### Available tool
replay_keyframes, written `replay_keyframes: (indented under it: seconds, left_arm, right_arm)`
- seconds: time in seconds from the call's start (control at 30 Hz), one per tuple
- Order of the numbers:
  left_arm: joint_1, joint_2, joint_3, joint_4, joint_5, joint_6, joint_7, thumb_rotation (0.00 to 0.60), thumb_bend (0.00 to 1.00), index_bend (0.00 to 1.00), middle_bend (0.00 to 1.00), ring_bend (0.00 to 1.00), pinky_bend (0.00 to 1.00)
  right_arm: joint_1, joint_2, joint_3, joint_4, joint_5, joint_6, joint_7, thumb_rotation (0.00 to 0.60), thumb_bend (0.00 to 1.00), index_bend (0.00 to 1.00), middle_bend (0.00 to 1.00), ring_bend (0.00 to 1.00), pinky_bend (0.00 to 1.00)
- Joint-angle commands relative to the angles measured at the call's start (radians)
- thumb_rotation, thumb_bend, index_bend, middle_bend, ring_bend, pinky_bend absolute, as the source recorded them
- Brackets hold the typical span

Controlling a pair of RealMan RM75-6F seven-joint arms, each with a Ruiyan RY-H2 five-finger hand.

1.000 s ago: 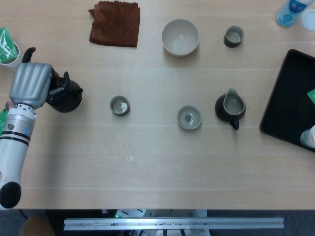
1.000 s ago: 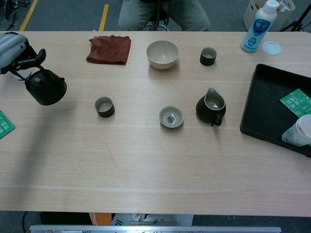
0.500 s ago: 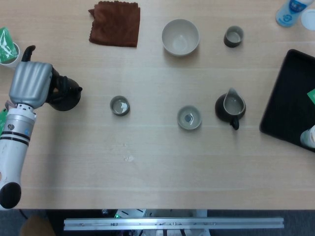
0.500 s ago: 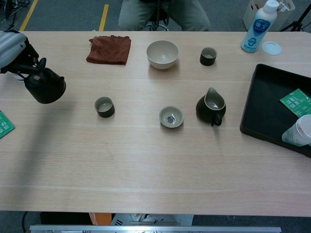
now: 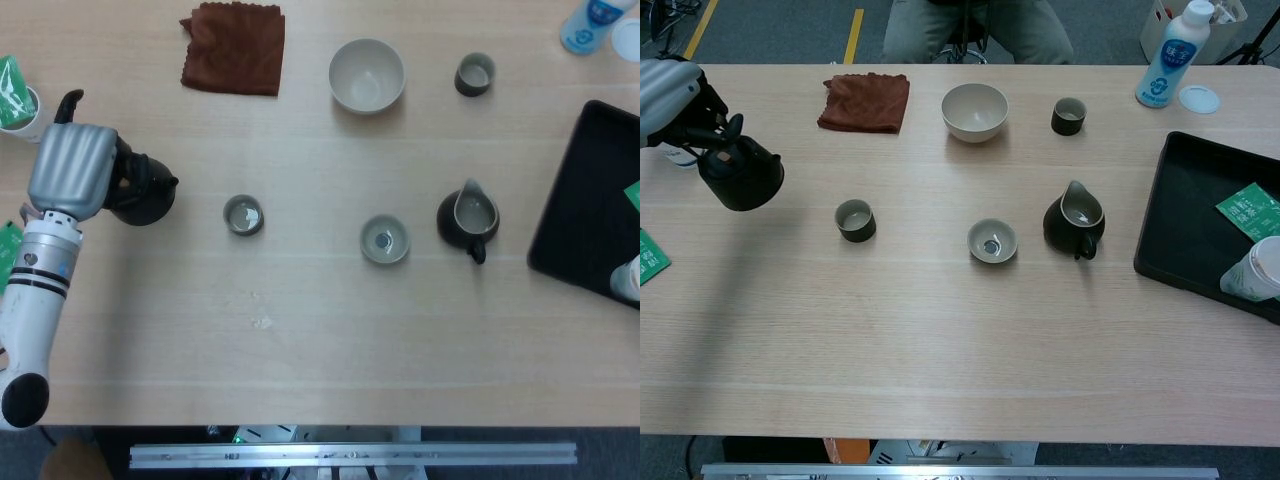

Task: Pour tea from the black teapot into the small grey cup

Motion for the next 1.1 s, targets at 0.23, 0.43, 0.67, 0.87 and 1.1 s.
replay_keyframes:
  seconds: [0.23, 0.43, 0.67, 0.87, 1.1]
  left_arm:
    - [-0.028, -0.040, -0.001, -0.026, 0.022, 0.007, 0.072, 0.333, 0.50, 0.91, 1.00, 0.79, 0.10]
    - [-0.047, -0.082, 0.005, -0.025, 0.032, 0.019, 0.140, 0.341, 0.50, 0.91, 1.00, 0.79, 0.10]
    - [-0.062, -0.133, 0.016, 0.008, 0.037, 0.039, 0.219, 0.335, 0.50, 0.91, 1.00, 0.79, 0.10]
    - [-0.067, -0.169, 0.021, 0.023, 0.045, 0.059, 0.265, 0.334, 0.50, 0.90, 1.00, 0.79, 0.10]
    - [-0.070, -0.204, 0.028, 0.046, 0.066, 0.076, 0.301, 0.342, 0.50, 0.90, 1.00, 0.79, 0.10]
  right_arm:
    - [-0.002, 0.001, -0.002, 0.003, 0.000, 0.001, 0.004, 0.600, 0.00, 0.43, 0.36, 0.21, 0.23]
    - [-0.003, -0.002, -0.003, 0.009, 0.001, -0.001, 0.011, 0.600, 0.00, 0.43, 0.36, 0.21, 0.23]
    - [-0.003, -0.006, -0.004, 0.021, 0.005, -0.004, 0.021, 0.600, 0.00, 0.43, 0.36, 0.21, 0.23]
    - [-0.001, -0.010, -0.004, 0.031, 0.006, -0.008, 0.029, 0.600, 0.00, 0.43, 0.36, 0.21, 0.23]
    - [-0.001, -0.012, -0.003, 0.036, 0.008, -0.009, 0.034, 0.600, 0.00, 0.43, 0.36, 0.21, 0.23]
